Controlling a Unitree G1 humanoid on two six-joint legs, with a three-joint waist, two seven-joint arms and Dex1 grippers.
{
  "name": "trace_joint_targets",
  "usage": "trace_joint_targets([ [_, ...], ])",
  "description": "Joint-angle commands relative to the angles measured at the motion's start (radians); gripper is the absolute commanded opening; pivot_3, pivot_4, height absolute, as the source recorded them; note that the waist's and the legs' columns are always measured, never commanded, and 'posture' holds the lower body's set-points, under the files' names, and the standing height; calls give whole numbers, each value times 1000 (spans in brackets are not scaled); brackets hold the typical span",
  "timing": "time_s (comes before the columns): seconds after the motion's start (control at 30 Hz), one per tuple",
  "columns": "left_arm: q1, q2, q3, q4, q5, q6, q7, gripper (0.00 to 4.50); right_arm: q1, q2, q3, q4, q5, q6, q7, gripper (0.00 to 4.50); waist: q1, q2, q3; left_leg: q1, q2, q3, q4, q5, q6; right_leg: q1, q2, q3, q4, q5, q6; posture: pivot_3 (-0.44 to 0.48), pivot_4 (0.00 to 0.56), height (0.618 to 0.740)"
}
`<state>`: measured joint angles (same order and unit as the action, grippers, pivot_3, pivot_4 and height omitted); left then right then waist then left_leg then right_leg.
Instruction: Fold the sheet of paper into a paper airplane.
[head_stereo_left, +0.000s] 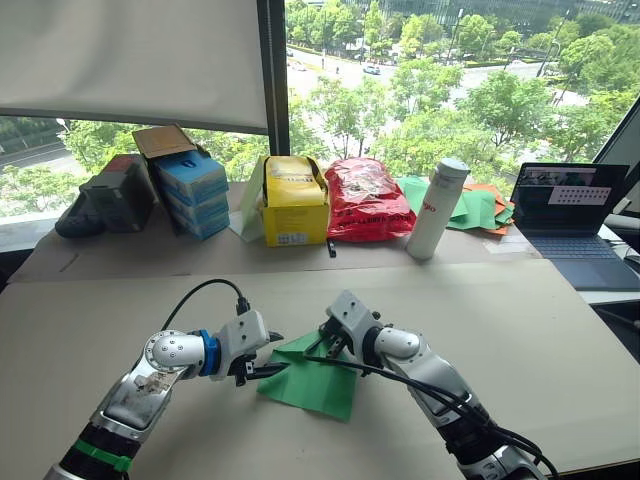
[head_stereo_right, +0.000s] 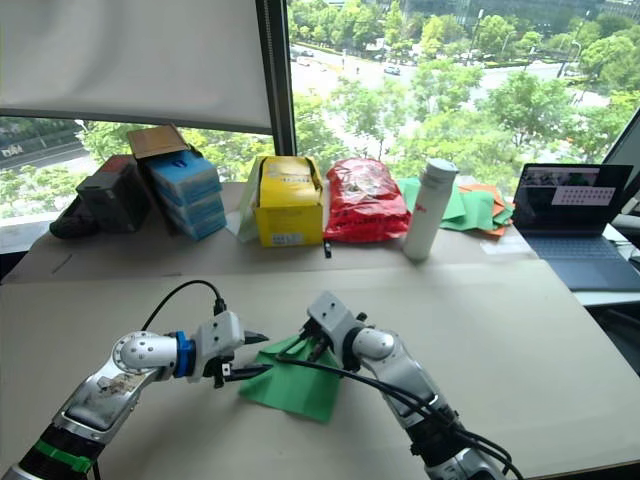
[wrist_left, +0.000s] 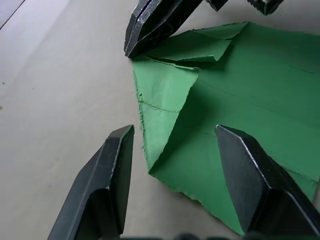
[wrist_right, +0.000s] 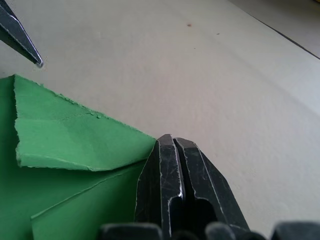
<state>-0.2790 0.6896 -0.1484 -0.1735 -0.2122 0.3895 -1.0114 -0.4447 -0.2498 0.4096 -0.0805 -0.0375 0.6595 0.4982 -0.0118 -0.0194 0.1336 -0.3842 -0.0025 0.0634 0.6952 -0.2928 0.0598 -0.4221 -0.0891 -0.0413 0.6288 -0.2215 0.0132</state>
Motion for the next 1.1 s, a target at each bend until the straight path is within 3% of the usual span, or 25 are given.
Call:
trace_joint_targets([
  [0.03, -103, -48, 78, 7, -120, 126, 17, 2511, 29, -1, 24, 41, -9, 30, 11, 0, 0, 0, 0, 0, 0, 0, 0, 0, 0, 0, 0, 0, 0, 0, 0, 0, 150, 740],
  [0.13, -151, -78, 54, 57, -120, 153, 20, 1618, 27, 0, 22, 43, -11, 28, 10, 0, -2, 0, 0, 0, 0, 0, 0, 0, 0, 0, 1, 0, 0, 0, 0, 0, 150, 740],
  [0.3, -205, -144, -80, 198, 1, 112, 60, 16, 29, -9, 21, 20, -14, 32, 12, 0, -1, 0, 0, 0, -1, 1, 0, 2, -3, 1, 4, 2, 0, 0, 0, 0, 150, 740],
  [0.7, -238, -217, -155, 324, 106, 23, 80, 16, 33, -14, 23, -1, -22, 48, 9, 0, 1, 0, 0, -1, 0, 1, 0, 1, -1, 0, 4, 2, 0, 0, 0, 0, 150, 740],
  [1.1, -219, -207, -218, 361, 186, 3, 60, 16, 35, -5, 20, -1, -29, 50, 10, 0, 9, -1, -2, 1, -1, 1, 1, 0, -1, 1, 3, 2, 0, 0, 0, 0, 150, 740],
])
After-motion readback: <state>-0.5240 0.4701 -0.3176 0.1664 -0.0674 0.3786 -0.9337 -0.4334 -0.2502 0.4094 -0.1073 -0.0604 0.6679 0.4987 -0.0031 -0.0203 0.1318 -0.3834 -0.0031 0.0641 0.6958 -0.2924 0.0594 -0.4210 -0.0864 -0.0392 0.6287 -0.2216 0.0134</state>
